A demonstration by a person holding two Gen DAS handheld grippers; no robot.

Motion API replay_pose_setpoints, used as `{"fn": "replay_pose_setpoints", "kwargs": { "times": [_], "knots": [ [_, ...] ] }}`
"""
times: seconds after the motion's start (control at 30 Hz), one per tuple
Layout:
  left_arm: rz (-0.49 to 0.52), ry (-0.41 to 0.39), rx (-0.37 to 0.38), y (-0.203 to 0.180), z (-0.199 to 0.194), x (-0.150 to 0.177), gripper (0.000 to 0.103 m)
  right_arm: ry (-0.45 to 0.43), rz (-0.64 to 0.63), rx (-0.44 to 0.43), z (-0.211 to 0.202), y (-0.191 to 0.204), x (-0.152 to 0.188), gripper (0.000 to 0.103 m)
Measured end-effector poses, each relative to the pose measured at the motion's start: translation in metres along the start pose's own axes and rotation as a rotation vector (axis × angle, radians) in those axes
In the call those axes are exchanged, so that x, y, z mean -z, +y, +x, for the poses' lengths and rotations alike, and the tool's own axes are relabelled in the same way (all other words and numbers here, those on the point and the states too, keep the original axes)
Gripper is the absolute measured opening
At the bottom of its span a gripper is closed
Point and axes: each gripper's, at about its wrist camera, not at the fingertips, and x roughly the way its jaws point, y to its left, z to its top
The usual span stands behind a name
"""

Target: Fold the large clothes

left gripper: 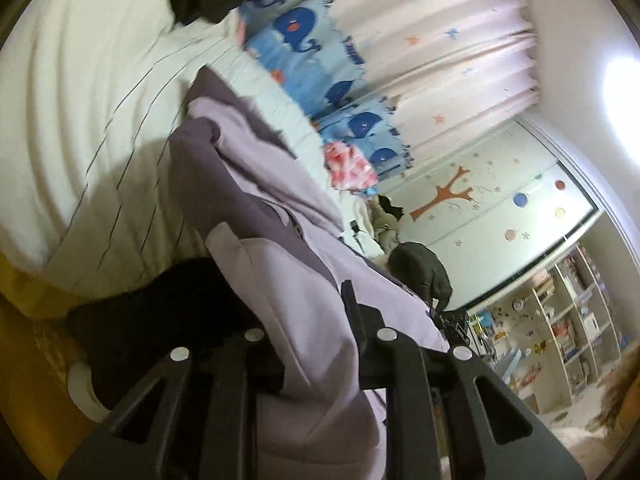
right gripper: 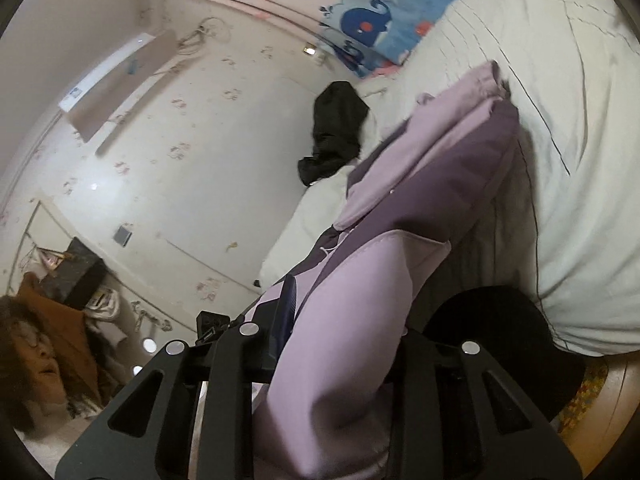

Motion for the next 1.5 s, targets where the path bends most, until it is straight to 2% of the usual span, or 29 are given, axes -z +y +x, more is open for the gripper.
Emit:
{"fn": "replay_pose_setpoints", "kwargs": {
  "times": [0.03,0.1,0.17,0.23,0.3,0.37,0.43,0.47,0.53,0.6,0.63,0.73,0.83,0.93,1.03,1.23,1.5],
  "knots": [
    [0.017,0.016,0.004,-0.001,-0.004,0.002,0.021,0.008,-0.013,-0.001,-0.005,0.004,0.003,0.025],
    [0.038,0.113,-0.021,0.009,-0.004,0.008,0.023,0.055,-0.016,0.004,-0.011,0.005,0.011,0.026],
    [0.03,0.197,-0.086,0.027,0.0,0.016,0.028,0.119,0.014,0.06,-0.013,-0.009,0.023,0.031],
    [-0.018,0.261,-0.154,0.051,0.005,0.031,0.036,0.194,0.074,0.116,-0.012,-0.034,0.04,0.032],
    [-0.061,0.269,-0.154,0.065,0.005,0.041,0.049,0.189,0.124,0.102,-0.018,-0.048,0.053,0.038],
    [-0.083,0.245,-0.119,0.068,0.005,0.045,0.071,0.161,0.142,0.063,-0.027,-0.053,0.06,0.053],
    [-0.087,0.232,-0.076,0.069,0.009,0.047,0.082,0.149,0.144,0.026,-0.032,-0.05,0.063,0.061],
    [-0.079,0.231,-0.067,0.067,0.014,0.046,0.083,0.153,0.139,0.023,-0.031,-0.049,0.064,0.067],
    [-0.072,0.234,-0.055,0.063,0.025,0.044,0.084,0.16,0.129,0.044,-0.03,-0.045,0.062,0.068],
    [-0.051,0.226,-0.087,0.061,0.029,0.043,0.084,0.149,0.139,0.05,-0.03,-0.046,0.061,0.068],
    [-0.031,0.213,-0.127,0.058,0.031,0.043,0.083,0.141,0.142,0.055,-0.029,-0.047,0.06,0.068],
    [0.075,0.176,-0.367,0.046,0.035,0.041,0.083,0.101,0.153,0.063,-0.027,-0.048,0.06,0.067],
    [0.189,0.171,-0.477,0.027,0.035,0.044,0.073,0.094,0.153,0.073,-0.022,-0.049,0.064,0.052],
    [0.302,0.168,-0.579,0.009,0.036,0.044,0.07,0.12,0.134,0.093,-0.018,-0.045,0.064,0.035],
    [0.394,0.173,-0.666,-0.004,0.042,0.045,0.069,0.149,0.11,0.114,-0.017,-0.04,0.063,0.034],
    [0.483,0.178,-0.768,-0.012,0.045,0.054,0.07,0.18,0.133,0.114,-0.014,-0.043,0.065,0.036],
    [0.508,0.187,-0.804,-0.016,0.048,0.057,0.074,0.192,0.16,0.079,-0.014,-0.053,0.071,0.039]
  ]
}}
